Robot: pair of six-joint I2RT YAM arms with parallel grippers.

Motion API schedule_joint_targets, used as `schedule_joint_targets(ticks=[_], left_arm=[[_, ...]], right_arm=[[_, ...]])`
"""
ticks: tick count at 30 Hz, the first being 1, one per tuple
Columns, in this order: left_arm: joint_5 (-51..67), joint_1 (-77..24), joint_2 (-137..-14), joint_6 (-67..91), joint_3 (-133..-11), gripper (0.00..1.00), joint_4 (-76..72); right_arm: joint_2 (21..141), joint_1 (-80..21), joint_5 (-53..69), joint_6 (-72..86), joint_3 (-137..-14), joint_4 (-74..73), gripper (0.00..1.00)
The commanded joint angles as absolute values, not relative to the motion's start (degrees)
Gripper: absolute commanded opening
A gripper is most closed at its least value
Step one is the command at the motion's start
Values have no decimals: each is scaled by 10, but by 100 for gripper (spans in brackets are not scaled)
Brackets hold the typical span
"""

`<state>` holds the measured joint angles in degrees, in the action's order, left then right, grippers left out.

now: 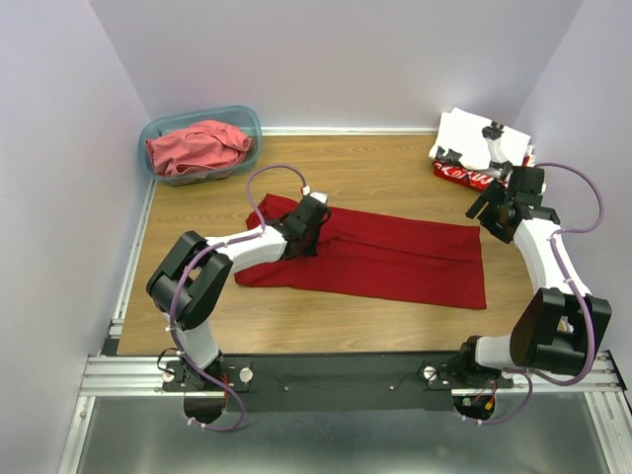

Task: Fold and stack the t-shirts
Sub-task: Fold the tshirt

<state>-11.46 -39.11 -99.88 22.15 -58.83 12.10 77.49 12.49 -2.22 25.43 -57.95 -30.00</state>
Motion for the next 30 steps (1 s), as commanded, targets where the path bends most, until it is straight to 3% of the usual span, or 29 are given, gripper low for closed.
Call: schedule_joint_targets(ticks=[1, 15, 23, 30], left_arm=[[-105, -391, -1004, 221, -595, 33, 113], [-104, -397, -1019, 223, -597, 30, 113], [-114, -403, -1010, 221, -604, 0, 139], [-113, -412, -982, 226, -629, 0, 185]], right_arm=[[783, 128, -21, 246, -573, -315, 80], [791, 128, -23, 247, -577, -315, 80], [791, 128, -22, 247, -583, -315, 80], [789, 127, -20, 246, -582, -316, 80]])
